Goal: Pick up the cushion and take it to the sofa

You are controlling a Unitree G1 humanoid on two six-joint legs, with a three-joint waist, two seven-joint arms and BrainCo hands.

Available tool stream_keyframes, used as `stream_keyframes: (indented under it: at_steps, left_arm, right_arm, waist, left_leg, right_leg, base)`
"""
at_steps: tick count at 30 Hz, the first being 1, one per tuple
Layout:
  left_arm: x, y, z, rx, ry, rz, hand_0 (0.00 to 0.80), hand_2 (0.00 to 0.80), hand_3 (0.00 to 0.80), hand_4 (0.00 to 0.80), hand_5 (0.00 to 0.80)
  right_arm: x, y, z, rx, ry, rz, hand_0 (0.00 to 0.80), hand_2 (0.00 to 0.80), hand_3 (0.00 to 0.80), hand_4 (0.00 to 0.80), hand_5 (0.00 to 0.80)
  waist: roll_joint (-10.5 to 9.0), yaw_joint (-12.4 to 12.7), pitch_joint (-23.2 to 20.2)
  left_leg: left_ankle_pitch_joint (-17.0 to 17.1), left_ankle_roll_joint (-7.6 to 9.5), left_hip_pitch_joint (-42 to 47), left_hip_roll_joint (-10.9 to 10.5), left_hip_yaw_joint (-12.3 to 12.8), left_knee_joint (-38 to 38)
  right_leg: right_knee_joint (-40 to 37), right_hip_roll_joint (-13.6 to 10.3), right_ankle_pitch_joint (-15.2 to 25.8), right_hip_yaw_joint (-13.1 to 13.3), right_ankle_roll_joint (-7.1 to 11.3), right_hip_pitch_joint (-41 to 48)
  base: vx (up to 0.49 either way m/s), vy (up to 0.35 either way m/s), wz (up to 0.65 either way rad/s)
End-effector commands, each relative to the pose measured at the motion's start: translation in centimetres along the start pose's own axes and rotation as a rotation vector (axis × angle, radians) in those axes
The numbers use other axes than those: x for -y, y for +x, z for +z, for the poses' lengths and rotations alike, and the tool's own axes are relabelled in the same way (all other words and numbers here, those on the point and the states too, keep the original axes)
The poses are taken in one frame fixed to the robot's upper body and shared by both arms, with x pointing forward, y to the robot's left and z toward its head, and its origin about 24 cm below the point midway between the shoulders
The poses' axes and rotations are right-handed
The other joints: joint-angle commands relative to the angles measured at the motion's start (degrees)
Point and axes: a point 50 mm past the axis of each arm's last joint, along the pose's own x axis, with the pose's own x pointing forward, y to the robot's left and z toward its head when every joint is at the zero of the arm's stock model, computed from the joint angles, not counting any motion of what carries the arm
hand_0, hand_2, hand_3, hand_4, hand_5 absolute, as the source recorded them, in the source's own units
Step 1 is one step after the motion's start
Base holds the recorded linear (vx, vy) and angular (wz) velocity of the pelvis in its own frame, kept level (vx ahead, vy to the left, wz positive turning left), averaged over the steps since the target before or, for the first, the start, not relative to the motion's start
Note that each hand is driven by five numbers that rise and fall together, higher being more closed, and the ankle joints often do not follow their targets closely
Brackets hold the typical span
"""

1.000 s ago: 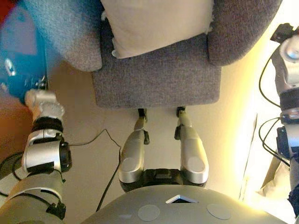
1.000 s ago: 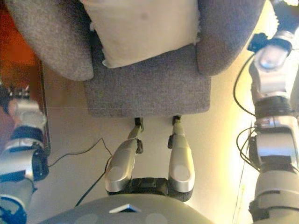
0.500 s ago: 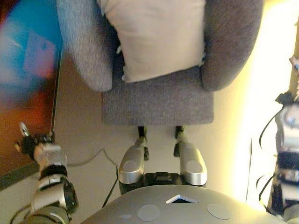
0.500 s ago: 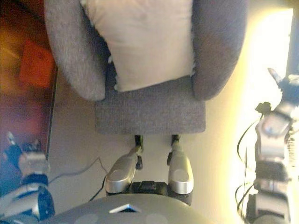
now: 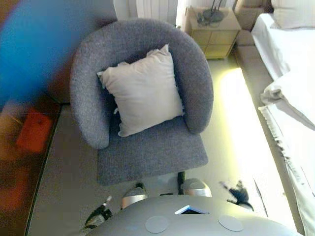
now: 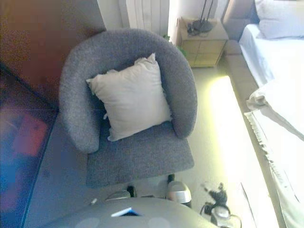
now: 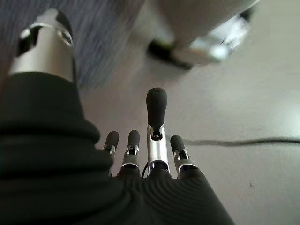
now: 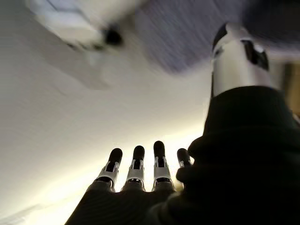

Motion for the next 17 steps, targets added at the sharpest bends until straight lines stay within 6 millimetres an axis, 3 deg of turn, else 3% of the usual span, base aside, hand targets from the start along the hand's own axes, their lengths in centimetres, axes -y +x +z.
stream_keyframes:
  at_steps: [1, 7, 12, 17]
  left_arm:
    - [1.0, 0.0, 1.4, -0.010, 0.106, -0.060, 0.000, 0.000, 0.000, 0.000, 0.000]
    - [2.3, -0.1, 2.0, -0.007, 0.164, -0.084, 0.000, 0.000, 0.000, 0.000, 0.000]
    - [1.7, -0.1, 3.9, 0.031, 0.290, -0.056, 0.000, 0.000, 0.000, 0.000, 0.000]
    - [1.7, -0.2, 4.2, 0.006, 0.275, -0.073, 0.000, 0.000, 0.000, 0.000, 0.000]
  right_arm:
    - [-2.1, 0.6, 2.3, -0.010, -0.096, 0.084, 0.000, 0.000, 0.000, 0.000, 0.000]
    - [-2.5, 0.8, 2.6, -0.052, -0.110, 0.096, 0.000, 0.000, 0.000, 0.000, 0.000]
    - [-0.8, 1.2, 3.1, -0.062, -0.159, 0.074, 0.000, 0.000, 0.000, 0.000, 0.000]
    - [-0.6, 1.4, 3.5, -0.044, -0.189, 0.069, 0.000, 0.000, 0.000, 0.000, 0.000]
  waist:
    - [-1.50, 0.82, 1.93]
    - [-0.82, 1.18, 1.74]
    - [0.01, 0.84, 1.37]
    - [0.78, 0.64, 1.33]
  left_leg:
    - [-3.78, 1.03, 0.45, -1.93, -0.71, 0.52]
    - [-3.56, 0.65, 0.91, -1.48, -1.79, 0.46]
    - [-3.48, 0.34, 1.13, -1.39, -2.64, 0.69]
    - [-3.41, 0.14, 1.14, -1.23, -2.96, 1.05]
  right_leg:
    - [2.80, -2.40, -6.31, -2.36, 3.64, 4.70]
    - [2.48, -1.39, -6.84, -2.23, 3.06, 5.71]
    - [2.11, -0.67, -7.36, -1.48, 2.64, 6.33]
    - [2.21, -0.57, -7.67, -1.28, 2.42, 6.49]
  base:
    - [-0.059, -0.060, 0.10]
    - [-0.061, -0.057, 0.09]
    - [-0.041, -0.026, 0.06]
    - [0.000, 0.000, 0.00]
